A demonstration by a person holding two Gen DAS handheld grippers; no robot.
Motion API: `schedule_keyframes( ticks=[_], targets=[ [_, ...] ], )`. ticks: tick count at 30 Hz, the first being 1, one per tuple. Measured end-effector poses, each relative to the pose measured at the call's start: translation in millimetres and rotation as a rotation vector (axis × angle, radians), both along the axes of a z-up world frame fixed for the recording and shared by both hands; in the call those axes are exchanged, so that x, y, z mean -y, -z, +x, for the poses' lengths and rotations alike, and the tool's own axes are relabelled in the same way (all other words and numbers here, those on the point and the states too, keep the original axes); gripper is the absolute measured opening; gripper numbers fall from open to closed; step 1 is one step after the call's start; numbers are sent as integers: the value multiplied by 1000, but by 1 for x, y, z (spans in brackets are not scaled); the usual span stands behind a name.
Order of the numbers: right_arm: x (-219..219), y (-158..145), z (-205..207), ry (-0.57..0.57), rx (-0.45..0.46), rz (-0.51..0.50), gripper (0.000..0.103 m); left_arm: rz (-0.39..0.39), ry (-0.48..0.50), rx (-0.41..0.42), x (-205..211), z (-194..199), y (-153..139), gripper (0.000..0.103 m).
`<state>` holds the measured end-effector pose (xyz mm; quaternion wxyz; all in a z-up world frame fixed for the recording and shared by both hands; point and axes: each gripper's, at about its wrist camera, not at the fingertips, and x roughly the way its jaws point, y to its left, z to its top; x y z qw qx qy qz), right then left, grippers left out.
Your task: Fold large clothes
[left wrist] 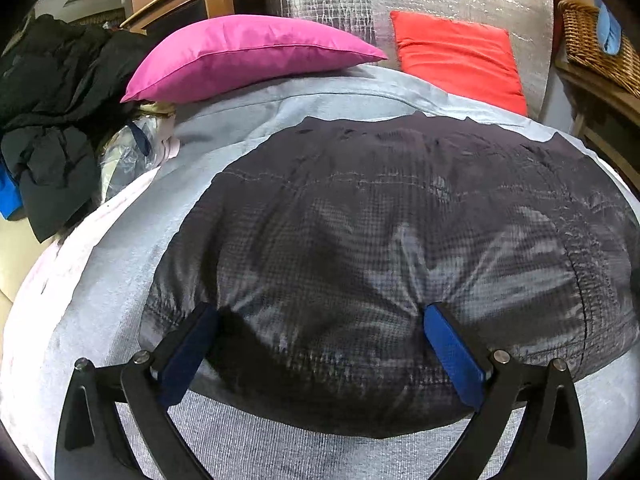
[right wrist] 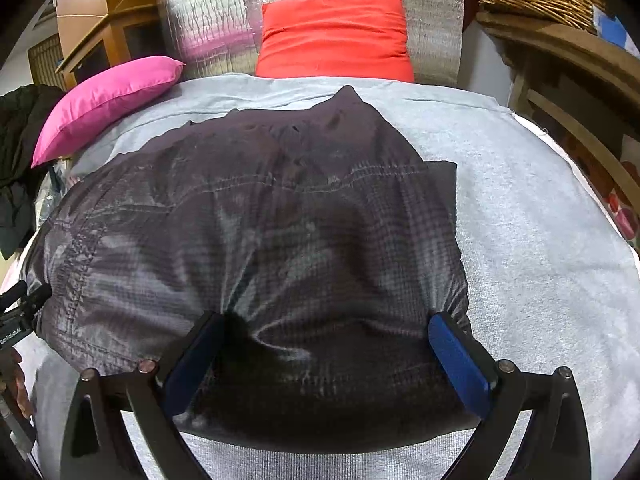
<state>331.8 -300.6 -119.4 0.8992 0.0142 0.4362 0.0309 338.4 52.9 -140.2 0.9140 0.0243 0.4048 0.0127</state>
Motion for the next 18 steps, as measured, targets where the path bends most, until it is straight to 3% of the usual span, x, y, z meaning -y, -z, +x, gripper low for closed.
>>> schedule_keyframes(
  ticks=[3, 7, 9, 11, 13, 16, 18],
  targets=[
    [5, -8, 4, -8, -32, 26, 103, -55, 31, -39, -9, 3, -15, 102],
    [50, -41, 1, 26, 23, 207, 103, -171, 37, 46, -51, 5, -47, 102],
    [93, -46, 6, 98, 15, 333, 103, -286, 18, 1, -78, 20, -48, 102],
    [124, -34, 18, 142, -54, 431, 103, -491, 2, -138, -109, 47, -28, 102],
    [147, -16, 31, 166, -124, 528, 103, -597, -4, -211, -124, 63, -12, 102],
    [153, 1, 46, 123, -175, 644, 103, -622, 31, -232, -124, 76, -3, 102],
    [141, 2, 58, 67, -180, 657, 103, -628, 54, -255, -118, 87, 1, 102]
  ],
)
